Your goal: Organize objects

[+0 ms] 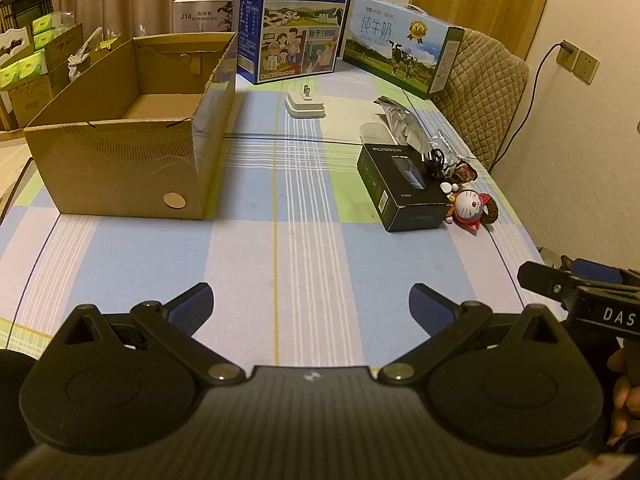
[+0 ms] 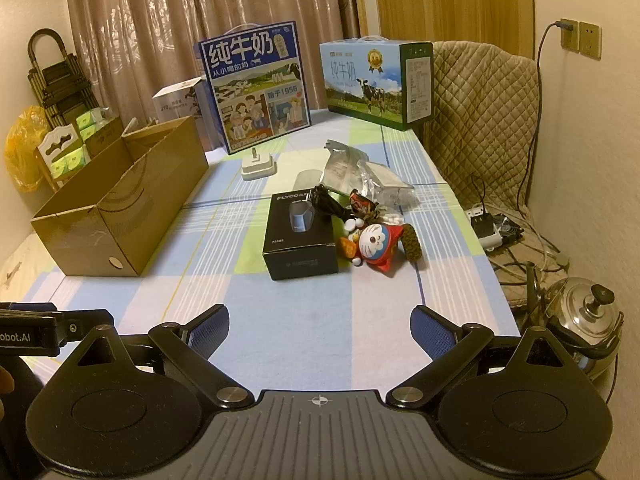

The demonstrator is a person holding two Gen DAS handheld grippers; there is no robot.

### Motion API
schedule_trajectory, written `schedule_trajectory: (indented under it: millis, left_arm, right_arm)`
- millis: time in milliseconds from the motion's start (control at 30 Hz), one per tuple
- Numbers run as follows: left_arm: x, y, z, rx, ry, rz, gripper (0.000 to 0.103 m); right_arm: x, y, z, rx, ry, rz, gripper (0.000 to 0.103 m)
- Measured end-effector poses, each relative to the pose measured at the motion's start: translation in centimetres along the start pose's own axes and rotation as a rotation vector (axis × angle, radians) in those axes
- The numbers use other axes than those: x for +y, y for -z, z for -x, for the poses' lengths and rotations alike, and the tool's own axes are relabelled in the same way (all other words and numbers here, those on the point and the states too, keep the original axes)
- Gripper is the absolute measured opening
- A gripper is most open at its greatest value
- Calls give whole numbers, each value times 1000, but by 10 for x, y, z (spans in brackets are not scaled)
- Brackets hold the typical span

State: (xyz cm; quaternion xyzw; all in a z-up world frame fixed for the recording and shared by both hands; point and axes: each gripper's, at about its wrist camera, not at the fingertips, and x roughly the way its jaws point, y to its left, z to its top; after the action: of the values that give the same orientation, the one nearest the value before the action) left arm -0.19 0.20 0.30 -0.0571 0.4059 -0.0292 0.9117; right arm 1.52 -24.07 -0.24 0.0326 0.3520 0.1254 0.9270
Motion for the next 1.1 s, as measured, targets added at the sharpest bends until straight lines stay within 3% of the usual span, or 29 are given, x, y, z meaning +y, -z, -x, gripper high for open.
schedule_trajectory:
  millis: [900, 1100]
  left_arm:
    - [2, -7, -7, 10, 27, 6, 102]
    - [0, -12, -10, 1, 25, -14, 102]
  right_arm:
    - [-4, 0, -2, 6, -9, -20, 95]
    - [-13, -5, 2, 6, -52, -81, 95]
